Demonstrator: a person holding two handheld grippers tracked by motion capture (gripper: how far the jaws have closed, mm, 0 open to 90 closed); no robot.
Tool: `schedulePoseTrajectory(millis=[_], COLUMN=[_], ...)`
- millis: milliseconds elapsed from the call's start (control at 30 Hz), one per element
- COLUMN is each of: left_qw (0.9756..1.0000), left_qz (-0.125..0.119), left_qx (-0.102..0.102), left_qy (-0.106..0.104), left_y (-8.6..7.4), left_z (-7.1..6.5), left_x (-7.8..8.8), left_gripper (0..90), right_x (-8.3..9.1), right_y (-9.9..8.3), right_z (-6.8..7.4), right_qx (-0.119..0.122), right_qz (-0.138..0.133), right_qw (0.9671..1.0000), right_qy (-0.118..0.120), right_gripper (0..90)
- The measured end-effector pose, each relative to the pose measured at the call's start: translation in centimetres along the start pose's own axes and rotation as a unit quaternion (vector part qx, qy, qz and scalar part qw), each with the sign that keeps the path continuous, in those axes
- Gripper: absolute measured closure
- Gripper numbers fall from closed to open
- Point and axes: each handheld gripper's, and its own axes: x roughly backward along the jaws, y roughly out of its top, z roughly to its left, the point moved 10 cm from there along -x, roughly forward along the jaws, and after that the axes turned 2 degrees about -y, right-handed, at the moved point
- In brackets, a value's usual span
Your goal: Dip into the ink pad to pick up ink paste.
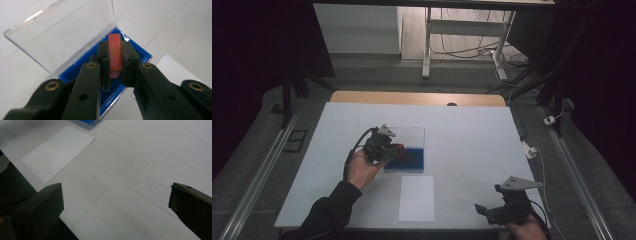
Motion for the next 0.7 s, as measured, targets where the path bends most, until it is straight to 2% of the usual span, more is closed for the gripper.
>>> schedulePoseTrajectory(millis=[333, 500, 700], left_qw=[1.0, 0.9999, 0.9997], left_qz=[0.008, 0.009, 0.023], left_qx=[0.002, 0.012, 0.007], left_qy=[-0.003, -0.005, 0.003], left_y=[-0.1, -0.1, -0.3], left_z=[0.2, 0.4, 0.5], left_x=[-1.0, -1.6, -2.5], left_gripper=[79.7, 79.8, 79.8], right_x=[0.1, 0.1, 0.2], right_y=[0.1, 0.1, 0.1], right_z=[-0.1, -0.1, -0.1], right_qx=[-0.003, -0.007, -0.007], right_qz=[-0.005, -0.007, -0.006], right_qw=[1.0, 0.9999, 1.0], right_qy=[0.003, 0.005, 0.005], right_gripper=[0.0, 0.0, 0.0])
